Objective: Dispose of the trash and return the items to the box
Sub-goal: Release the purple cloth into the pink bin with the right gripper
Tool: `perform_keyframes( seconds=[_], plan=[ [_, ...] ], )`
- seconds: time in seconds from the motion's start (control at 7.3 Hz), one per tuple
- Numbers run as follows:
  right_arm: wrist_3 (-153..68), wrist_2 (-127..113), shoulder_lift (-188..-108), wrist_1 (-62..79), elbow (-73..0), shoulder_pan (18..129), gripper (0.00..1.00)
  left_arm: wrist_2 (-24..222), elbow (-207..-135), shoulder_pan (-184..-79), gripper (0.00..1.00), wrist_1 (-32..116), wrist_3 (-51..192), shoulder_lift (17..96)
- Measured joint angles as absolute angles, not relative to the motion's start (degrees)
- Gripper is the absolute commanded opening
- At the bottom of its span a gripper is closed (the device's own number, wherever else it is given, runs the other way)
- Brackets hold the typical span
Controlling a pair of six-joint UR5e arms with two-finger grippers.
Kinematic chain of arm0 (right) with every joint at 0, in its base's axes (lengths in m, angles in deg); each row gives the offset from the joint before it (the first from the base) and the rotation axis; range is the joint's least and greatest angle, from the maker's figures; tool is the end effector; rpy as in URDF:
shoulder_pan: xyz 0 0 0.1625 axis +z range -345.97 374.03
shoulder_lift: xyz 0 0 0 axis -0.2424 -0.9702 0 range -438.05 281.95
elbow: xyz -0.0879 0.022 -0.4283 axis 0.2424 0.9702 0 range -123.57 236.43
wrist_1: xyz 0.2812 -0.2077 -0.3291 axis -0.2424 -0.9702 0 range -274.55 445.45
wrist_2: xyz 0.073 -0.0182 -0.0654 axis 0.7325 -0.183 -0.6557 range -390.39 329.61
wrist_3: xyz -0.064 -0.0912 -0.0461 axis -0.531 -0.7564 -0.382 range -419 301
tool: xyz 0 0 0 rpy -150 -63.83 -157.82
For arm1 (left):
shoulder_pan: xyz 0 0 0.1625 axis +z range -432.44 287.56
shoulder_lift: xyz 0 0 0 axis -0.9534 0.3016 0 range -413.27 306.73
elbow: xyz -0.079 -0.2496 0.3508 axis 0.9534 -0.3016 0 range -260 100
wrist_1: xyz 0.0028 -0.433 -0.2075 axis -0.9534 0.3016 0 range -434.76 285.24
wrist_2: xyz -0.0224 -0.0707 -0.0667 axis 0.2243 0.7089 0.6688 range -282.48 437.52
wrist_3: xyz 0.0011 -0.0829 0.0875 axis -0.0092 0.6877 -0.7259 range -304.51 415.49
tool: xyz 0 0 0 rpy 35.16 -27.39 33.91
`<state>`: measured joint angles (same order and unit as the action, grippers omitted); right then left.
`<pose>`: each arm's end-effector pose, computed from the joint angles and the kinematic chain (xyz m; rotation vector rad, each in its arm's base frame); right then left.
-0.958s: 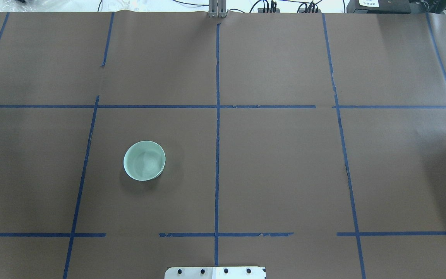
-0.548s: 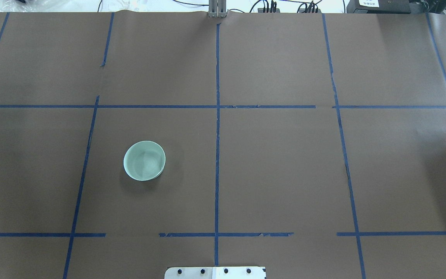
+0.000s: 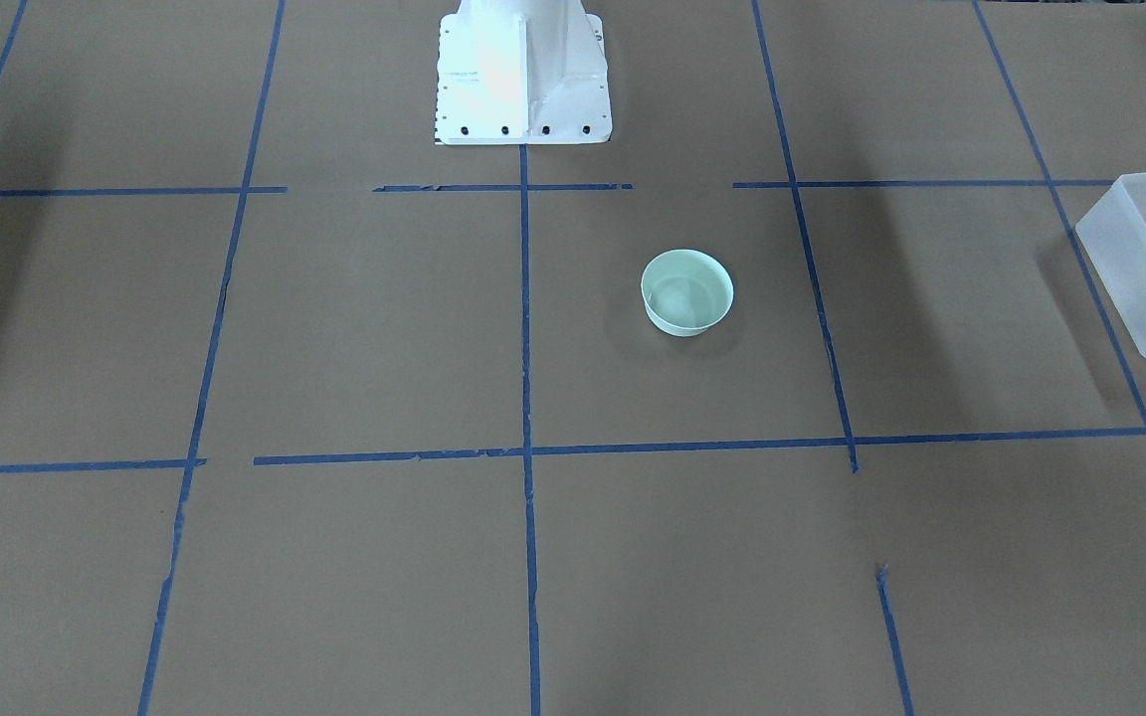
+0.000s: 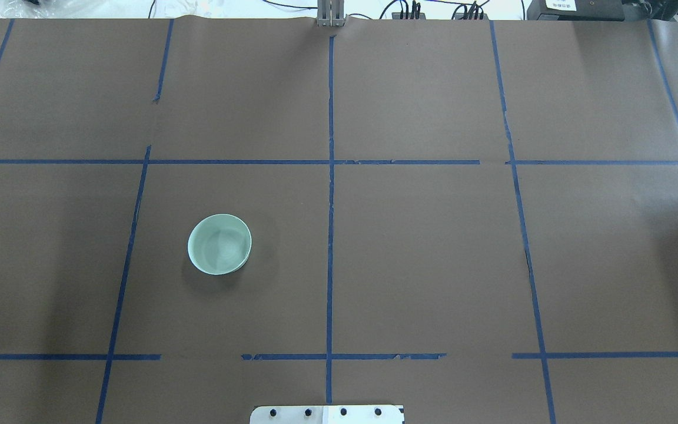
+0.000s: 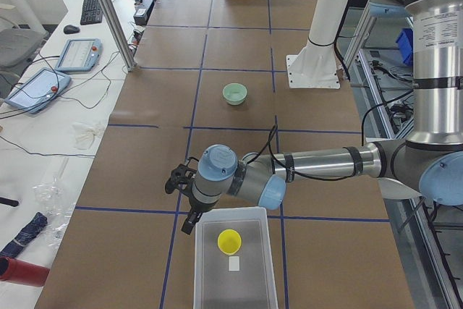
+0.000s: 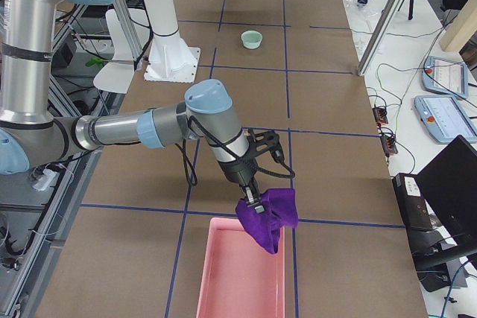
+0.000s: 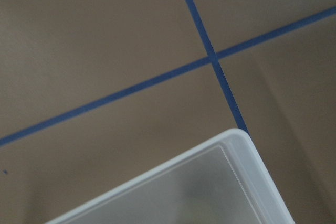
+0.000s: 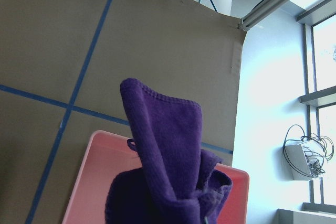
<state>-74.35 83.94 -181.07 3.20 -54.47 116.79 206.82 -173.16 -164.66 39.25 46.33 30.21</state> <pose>0.1884 -0.4535 0.6048 0.3632 -0.3443 -0.1021 -0.0775 -0.5344 0.6765 0.4123 0.6419 0.2390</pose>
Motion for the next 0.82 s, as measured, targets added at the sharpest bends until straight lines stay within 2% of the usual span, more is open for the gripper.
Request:
perform_keyframes(
  seconds=[0.27,0.41,0.55,0.82],
  plan=[
    [-75.37,83.31,-181.3,7.65,-43.26,116.71,0.0,206.19,-178.08,-165.17,1.0,31.17,47.91,33.17],
    [-75.33,83.89,-181.3,11.34,-37.07,116.59,0.11,206.18,-178.98,-165.17,1.0,29.48,49.1,34.24],
    [-75.12,85.11,-181.27,13.82,-32.93,116.2,0.99,206.2,-179.39,-165.18,1.0,28.81,51.02,35.29],
    [-74.65,87.9,-181.27,15.05,-29.98,114.57,1.0,206.34,-180.42,-164.86,1.0,28.46,56.09,36.86]
  ],
)
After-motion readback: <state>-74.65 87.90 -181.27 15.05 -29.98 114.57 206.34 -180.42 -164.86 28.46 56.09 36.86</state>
